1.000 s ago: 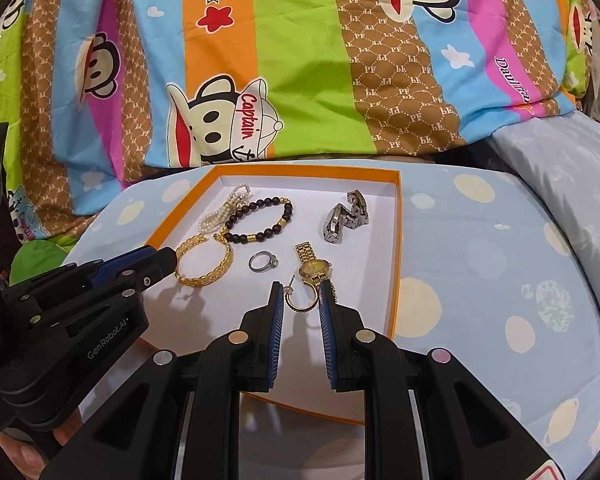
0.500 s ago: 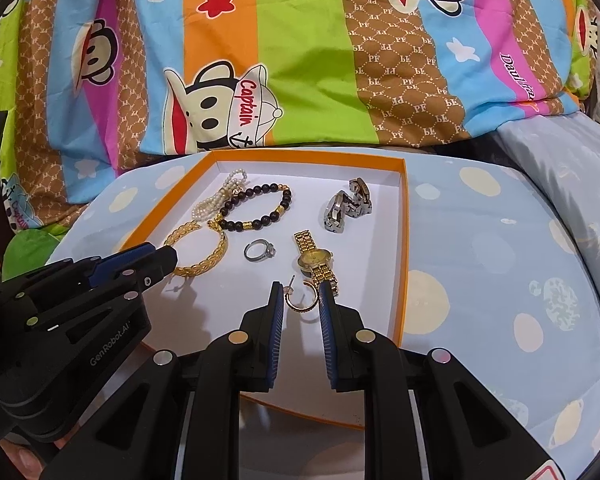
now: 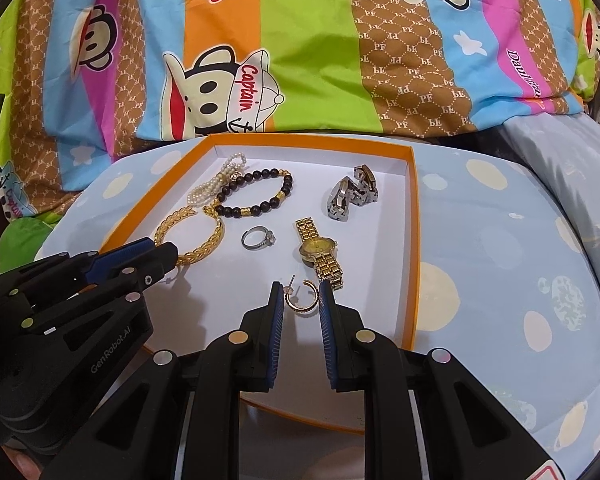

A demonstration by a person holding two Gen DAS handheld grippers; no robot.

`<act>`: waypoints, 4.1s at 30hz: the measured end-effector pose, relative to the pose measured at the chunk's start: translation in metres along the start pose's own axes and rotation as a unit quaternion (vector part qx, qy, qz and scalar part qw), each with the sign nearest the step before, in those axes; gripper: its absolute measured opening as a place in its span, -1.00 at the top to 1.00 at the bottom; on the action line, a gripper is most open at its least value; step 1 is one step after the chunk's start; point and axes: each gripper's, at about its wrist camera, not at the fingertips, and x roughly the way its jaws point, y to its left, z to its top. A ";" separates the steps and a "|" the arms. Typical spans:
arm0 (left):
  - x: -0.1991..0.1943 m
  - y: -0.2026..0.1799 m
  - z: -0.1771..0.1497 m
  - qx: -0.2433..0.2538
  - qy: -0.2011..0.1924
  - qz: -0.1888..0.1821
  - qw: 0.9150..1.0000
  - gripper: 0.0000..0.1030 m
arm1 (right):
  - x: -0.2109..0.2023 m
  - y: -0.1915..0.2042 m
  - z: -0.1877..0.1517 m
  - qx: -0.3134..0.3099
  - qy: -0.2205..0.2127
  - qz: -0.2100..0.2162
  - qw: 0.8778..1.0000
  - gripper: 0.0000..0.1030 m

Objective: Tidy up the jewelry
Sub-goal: 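Lower both hoop earrings into the box and open both grippers, then move the right gripper to the pearl-drop earring and close on it, then grasp a gold earring with the left gripper while the right gripper holds the pearl earring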

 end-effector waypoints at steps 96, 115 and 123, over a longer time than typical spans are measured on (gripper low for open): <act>-0.137 0.032 -0.148 -0.026 -0.017 0.014 0.999 -0.25 | -0.124 0.047 -0.157 -0.017 0.023 0.045 0.999 0.85; -0.159 -0.014 -0.186 0.004 0.021 -0.075 0.997 -0.38 | -0.132 0.009 -0.153 0.049 0.000 0.023 0.999 0.88; -0.159 -0.025 -0.192 0.028 0.028 -0.076 0.996 -0.03 | -0.132 0.006 -0.153 0.054 0.001 0.024 0.998 0.88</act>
